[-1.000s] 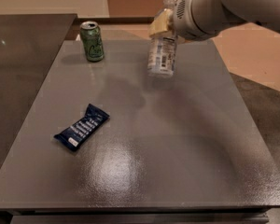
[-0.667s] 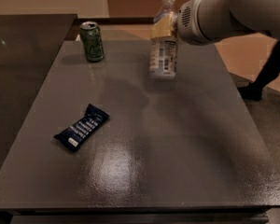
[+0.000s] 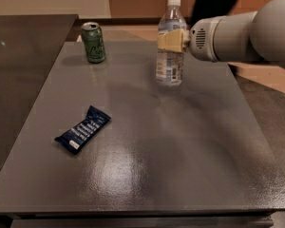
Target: Place blue plastic bottle upright
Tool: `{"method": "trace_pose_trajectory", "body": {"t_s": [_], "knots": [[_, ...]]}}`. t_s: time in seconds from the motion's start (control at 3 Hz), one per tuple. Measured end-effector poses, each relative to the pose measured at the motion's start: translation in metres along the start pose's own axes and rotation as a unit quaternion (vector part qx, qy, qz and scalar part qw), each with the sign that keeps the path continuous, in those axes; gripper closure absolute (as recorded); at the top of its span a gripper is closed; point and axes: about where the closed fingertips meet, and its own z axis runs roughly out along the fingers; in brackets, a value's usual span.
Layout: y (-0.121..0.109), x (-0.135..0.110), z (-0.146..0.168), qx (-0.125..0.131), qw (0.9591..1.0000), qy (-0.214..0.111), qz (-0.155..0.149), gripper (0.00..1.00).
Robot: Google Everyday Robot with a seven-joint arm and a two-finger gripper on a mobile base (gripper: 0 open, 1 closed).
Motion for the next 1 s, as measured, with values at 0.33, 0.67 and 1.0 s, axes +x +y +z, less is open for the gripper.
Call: {"method": "trace_pose_trajectory", "body": {"t_s": [0.33,0.67,1.0], "knots": [[0.003,-0.004,-0.004,0.003,0.9972,0.046,-0.058,1.00],[0.010,-0.009,-0.002,-0.007,0.9896,0.086,-0.115,1.00],[0.016,-0.012,0.002,-0.017,0.9799,0.119,-0.159,1.00]]}}
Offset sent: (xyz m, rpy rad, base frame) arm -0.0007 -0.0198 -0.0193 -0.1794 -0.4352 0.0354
